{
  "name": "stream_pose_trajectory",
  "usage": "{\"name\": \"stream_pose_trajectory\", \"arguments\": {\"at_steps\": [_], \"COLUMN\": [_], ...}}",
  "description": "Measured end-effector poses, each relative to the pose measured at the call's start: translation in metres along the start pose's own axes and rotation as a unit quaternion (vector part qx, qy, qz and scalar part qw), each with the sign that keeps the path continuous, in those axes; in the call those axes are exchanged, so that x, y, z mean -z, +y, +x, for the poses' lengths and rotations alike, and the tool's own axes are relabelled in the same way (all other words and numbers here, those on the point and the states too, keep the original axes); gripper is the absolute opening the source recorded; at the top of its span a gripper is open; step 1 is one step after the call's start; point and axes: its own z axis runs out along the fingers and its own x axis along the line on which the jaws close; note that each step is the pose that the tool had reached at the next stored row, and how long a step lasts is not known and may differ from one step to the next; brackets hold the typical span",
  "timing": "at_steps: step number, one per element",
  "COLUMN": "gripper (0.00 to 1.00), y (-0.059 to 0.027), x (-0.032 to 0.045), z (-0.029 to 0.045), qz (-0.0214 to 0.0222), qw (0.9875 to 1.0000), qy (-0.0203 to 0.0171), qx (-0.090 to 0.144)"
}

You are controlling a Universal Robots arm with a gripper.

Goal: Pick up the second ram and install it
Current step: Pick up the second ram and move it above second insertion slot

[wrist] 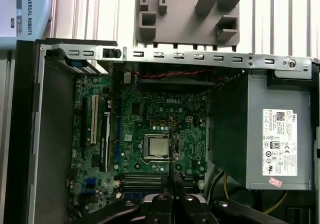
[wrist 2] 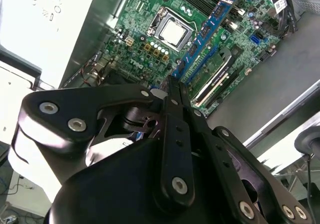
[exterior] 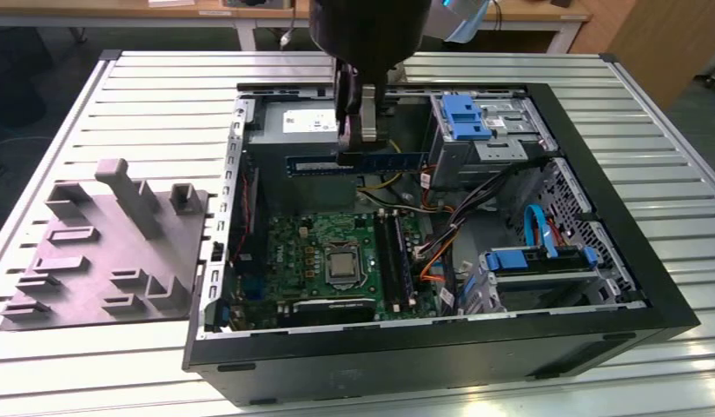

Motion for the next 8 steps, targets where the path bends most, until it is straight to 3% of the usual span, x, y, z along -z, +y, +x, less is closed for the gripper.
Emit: {"name": "stream_pose_trajectory", "arguments": {"at_steps": [8], "gripper": [0.12], "y": [-0.0011], "x": [-0.0136], "z": [0.0008], "qz": [0.0003], "qw": [1.0], "qy": [0.0], "qx": [0.0]}}
